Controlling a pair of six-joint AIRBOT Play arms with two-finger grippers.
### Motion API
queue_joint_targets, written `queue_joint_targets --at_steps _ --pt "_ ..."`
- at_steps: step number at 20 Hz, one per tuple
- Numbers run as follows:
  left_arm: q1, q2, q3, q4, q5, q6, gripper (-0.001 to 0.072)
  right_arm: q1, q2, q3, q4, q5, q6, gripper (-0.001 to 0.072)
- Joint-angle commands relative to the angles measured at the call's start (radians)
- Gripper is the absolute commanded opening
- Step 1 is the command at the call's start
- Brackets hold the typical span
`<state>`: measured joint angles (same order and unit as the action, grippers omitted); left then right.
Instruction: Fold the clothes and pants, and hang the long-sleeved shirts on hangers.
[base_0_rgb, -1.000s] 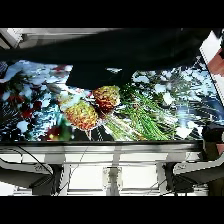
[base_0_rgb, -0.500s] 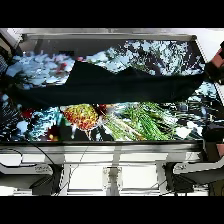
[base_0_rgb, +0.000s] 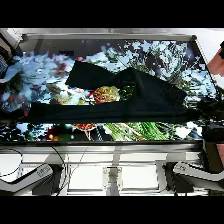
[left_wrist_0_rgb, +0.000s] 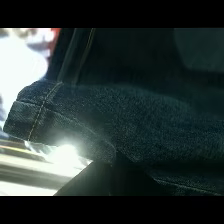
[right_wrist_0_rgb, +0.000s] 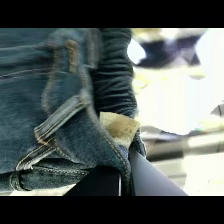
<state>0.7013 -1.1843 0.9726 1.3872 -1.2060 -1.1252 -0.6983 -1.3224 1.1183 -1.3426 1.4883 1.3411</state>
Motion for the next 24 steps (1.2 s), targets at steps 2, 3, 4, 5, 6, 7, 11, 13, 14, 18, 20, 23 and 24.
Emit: queue_joint_targets --at_steps 2,3,4,5,6,7,11,13,14,18,20,23,24 --pt "0.023 0.035 -0.095 -0.053 0.019 0.018 0.0034 -0.133 0.066 -0.186 -0.024 -0.053 -0.063 0.0022" --pt "0.023 0.035 -0.102 -0.057 0.018 0.016 0.0034 -0.157 0.068 -0.209 -0.024 -0.054 -0.074 0.0022" --pt "0.023 0.035 -0.105 -0.058 0.017 0.014 0.0033 -0.175 0.069 -0.226 -0.024 -0.055 -0.08 0.0022" --pt "0.023 0.035 -0.105 -0.065 0.018 0.014 0.0044 -0.19 0.069 -0.237 -0.023 -0.056 -0.085 0.0029" --pt "0.023 0.036 -0.104 -0.08 0.018 0.014 0.0125 -0.2 0.069 -0.238 -0.023 -0.052 -0.096 0.013" --pt "0.023 0.036 -0.104 -0.107 0.023 0.014 0.0305 -0.2 0.07 -0.235 -0.023 -0.05 -0.097 0.0273" --pt "0.023 0.036 -0.074 -0.202 0.05 0.014 0.0379 -0.2 0.07 -0.166 -0.031 -0.02 -0.099 0.0352" --pt "0.023 0.036 -0.02 -0.231 0.06 0.014 0.0385 -0.2 0.07 -0.08 -0.031 0.006 -0.102 0.0452" --pt "0.022 0.035 0.017 -0.263 0.069 0.015 0.0486 -0.2 0.07 -0.03 -0.028 0.016 -0.1 0.055" --pt "-0.031 0.019 0.166 -0.44 0.155 0.016 0.0645 -0.199 0.07 0.129 0.117 -0.013 -0.067 0.0593" --pt "-0.129 -0.038 0.247 -0.486 0.191 0.014 0.0645 -0.199 0.07 0.167 0.235 -0.036 -0.067 0.0594" --pt "-0.335 -0.199 0.366 -0.506 0.256 -0.02 0.0645 -0.191 0.069 0.191 0.287 0.021 -0.078 0.0594" --pt "-0.393 -0.264 0.41 -0.506 0.294 -0.047 0.0645 -0.183 0.068 0.19 0.208 0.05 -0.075 0.0594"
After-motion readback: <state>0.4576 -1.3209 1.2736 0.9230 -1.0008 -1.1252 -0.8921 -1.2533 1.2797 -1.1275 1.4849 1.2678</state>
